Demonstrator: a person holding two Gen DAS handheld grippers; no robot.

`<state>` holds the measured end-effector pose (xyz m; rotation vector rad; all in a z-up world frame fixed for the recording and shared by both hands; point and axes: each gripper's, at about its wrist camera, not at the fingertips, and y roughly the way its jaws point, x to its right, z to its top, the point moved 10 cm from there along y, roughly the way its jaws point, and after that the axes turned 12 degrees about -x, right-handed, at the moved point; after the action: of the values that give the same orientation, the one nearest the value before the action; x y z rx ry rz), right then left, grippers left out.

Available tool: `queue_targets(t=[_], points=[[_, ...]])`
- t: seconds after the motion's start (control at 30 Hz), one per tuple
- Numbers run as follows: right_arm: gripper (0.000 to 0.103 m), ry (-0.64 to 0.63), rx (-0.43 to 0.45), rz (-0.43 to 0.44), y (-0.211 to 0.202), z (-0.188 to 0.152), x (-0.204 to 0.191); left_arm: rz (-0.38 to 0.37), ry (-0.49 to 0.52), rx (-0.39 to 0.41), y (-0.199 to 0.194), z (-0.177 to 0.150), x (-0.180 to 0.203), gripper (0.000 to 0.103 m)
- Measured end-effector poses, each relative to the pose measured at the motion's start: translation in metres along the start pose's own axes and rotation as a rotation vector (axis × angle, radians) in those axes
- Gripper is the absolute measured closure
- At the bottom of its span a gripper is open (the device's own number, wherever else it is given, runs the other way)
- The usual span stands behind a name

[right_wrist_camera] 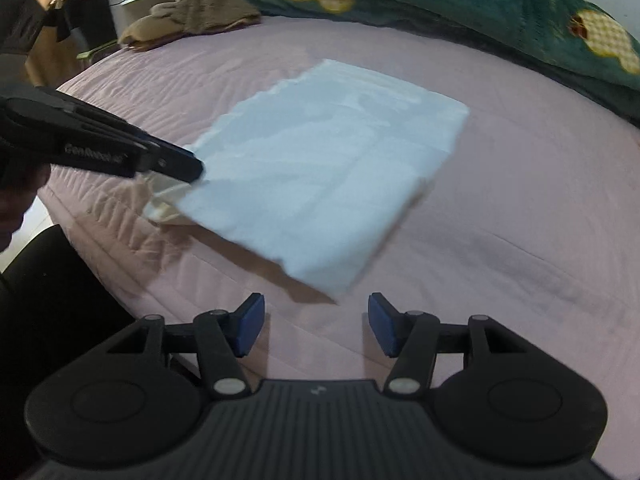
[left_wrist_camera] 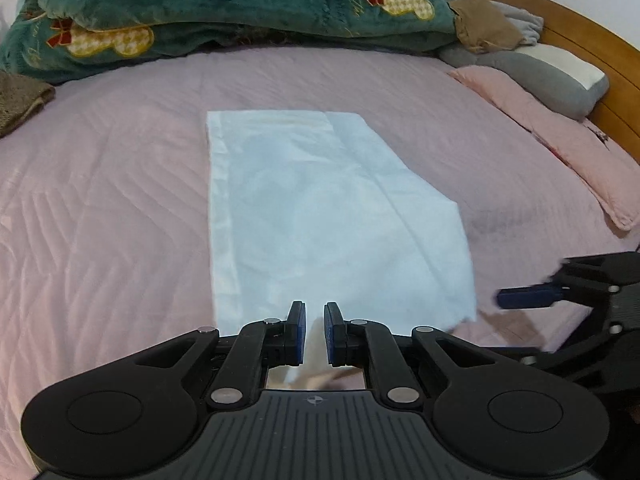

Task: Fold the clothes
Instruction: 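Close the right tool on the folded T-shirt edge and pull it straight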

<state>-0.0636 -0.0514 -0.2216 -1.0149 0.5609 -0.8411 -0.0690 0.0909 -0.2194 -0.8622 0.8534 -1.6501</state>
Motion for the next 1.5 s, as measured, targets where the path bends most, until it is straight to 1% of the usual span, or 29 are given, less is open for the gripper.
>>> queue_targets(t=[0.03,0.1,0.17,0.23,0.3,0.47,0.67,0.77,0.9,0.93,1.0,1.1,1.2,1.27,1.37,1.43,1.5], points=[[0.047,-0.006,-0.003,-0.006,0.004,0.002,-0.002,0.001,-0.006,-0.002,0.0,-0.001,0.0,0.089],[0.049,-0.017,-0.01,-0.049,0.01,0.005,0.001,0.003,-0.025,-0.004,-0.002,-0.003,-0.001,0.089],[0.058,-0.012,-0.015,-0.056,0.015,0.008,0.002,0.005,-0.043,-0.005,-0.003,-0.006,-0.003,0.089],[0.094,-0.007,-0.021,-0.052,0.019,0.009,0.003,0.014,-0.047,-0.012,-0.001,-0.009,-0.005,0.089],[0.101,-0.005,-0.012,-0.07,0.019,0.008,0.005,0.021,-0.052,-0.017,0.003,-0.011,-0.009,0.089],[0.102,0.016,-0.015,-0.09,0.012,0.004,0.009,0.03,-0.083,-0.031,0.011,-0.017,-0.019,0.089],[0.102,0.082,-0.027,-0.134,-0.012,-0.009,0.027,0.031,-0.08,-0.031,0.013,-0.018,-0.02,0.089],[0.102,0.105,-0.05,-0.146,-0.014,-0.019,0.032,0.044,-0.069,-0.04,0.018,-0.02,-0.021,0.089],[0.102,0.18,-0.105,-0.131,-0.01,-0.037,0.049,0.047,-0.064,-0.042,0.014,-0.02,-0.02,0.089],[0.102,0.207,-0.093,-0.105,-0.015,-0.036,0.053,0.042,-0.066,-0.037,0.008,-0.019,-0.019,0.089],[0.102,0.219,-0.047,-0.086,-0.027,-0.023,0.056,0.024,-0.066,-0.008,-0.008,-0.013,-0.015,0.089],[0.101,0.191,0.015,-0.064,-0.032,0.015,0.054,0.033,-0.028,0.063,-0.026,0.017,-0.003,0.089],[0.1,0.162,0.048,-0.055,-0.017,0.057,0.047,0.056,-0.03,0.097,-0.021,0.053,-0.003,0.089],[0.1,0.154,0.048,-0.046,-0.004,0.078,0.044,0.056,-0.053,0.088,-0.007,0.067,-0.007,0.089],[0.1,0.133,0.034,-0.085,0.019,0.097,0.041,0.077,-0.063,0.052,0.019,0.077,-0.011,0.089],[0.101,0.125,0.003,-0.111,0.036,0.095,0.045,0.105,-0.059,0.015,0.037,0.073,-0.014,0.089],[0.101,0.139,-0.022,-0.121,0.046,0.084,0.056,0.122,-0.061,-0.003,0.046,0.064,-0.022,0.089]])
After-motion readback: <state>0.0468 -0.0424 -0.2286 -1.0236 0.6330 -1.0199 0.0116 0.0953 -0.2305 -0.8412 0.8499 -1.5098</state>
